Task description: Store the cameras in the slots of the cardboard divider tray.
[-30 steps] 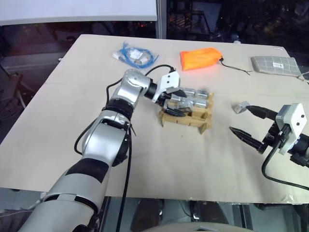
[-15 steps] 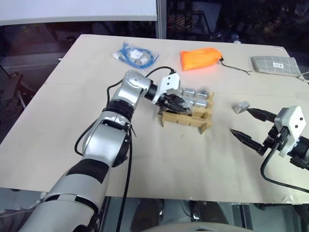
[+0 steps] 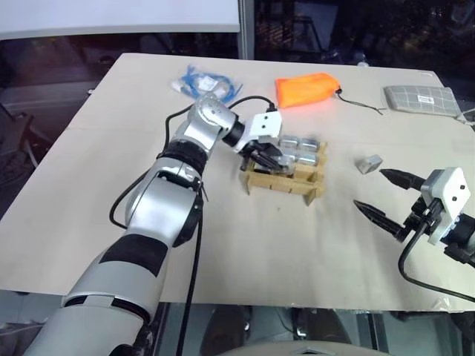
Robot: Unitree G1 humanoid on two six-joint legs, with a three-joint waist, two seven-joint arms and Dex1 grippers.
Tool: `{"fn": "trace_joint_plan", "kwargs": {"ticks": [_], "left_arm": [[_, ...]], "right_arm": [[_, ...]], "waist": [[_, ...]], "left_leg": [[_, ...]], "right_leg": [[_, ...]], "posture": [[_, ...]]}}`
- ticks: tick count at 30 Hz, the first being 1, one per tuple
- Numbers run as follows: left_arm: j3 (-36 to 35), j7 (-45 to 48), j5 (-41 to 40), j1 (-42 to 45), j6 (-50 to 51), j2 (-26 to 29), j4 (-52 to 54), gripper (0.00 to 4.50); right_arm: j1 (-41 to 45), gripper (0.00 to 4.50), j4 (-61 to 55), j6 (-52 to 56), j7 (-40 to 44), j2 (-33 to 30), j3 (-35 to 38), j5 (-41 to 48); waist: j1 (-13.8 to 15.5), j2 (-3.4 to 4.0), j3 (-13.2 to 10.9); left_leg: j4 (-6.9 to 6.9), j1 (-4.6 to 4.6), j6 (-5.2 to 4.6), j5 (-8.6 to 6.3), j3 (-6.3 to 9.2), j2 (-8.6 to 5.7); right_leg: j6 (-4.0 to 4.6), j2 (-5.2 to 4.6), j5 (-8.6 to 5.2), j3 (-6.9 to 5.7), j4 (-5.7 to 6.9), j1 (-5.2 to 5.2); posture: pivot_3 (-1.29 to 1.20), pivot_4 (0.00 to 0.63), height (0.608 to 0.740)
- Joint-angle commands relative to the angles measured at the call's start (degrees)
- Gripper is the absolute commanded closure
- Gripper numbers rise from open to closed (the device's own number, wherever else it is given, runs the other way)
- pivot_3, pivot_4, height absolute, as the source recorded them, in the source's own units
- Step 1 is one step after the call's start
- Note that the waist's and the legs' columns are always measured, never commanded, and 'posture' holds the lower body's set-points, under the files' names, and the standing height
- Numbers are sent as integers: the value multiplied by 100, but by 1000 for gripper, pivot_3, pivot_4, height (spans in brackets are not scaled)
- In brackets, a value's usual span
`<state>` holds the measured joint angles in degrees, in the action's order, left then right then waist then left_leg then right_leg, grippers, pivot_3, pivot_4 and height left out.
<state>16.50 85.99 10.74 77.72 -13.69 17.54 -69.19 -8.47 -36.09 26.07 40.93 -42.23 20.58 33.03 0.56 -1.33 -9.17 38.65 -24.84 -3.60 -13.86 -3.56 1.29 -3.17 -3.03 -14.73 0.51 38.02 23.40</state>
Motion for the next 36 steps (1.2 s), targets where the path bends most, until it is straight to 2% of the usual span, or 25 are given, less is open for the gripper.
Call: {"fn": "trace_joint_plan", "kwargs": {"ticks": [1,26,28,34,36], "left_arm": [[106,-49,216,269,-209,34,-117,3759],[188,-18,456,306,-94,-142,-297,3759],[196,2,461,285,-93,-150,-304,2689],[-82,2,226,300,-124,-131,-237,68],[-287,49,10,343,23,-105,-173,68]], "right_arm": [[-19,0,-236,-124,-56,36,142,9],[-277,0,-371,-123,-120,84,270,34],[-260,0,-362,-120,-124,84,250,27],[-297,0,-416,-115,-147,101,233,17],[-330,0,-440,-116,-156,113,235,14]], "waist": [[1,0,0],[5,1,1],[6,1,1],[15,0,0],[25,0,0]], "left_leg": [[0,0,0,0,0,0],[2,3,0,0,-1,1],[2,3,0,0,-1,1],[3,-1,0,0,0,1],[4,-2,0,0,1,2]], "right_leg": [[0,1,0,0,0,0],[0,1,0,2,4,-1],[0,1,0,3,4,-1],[-1,0,0,2,3,0],[-1,-1,0,1,3,0]], "posture": [[0,150,740],[0,150,740],[0,150,740],[0,150,740],[0,150,740]]}}
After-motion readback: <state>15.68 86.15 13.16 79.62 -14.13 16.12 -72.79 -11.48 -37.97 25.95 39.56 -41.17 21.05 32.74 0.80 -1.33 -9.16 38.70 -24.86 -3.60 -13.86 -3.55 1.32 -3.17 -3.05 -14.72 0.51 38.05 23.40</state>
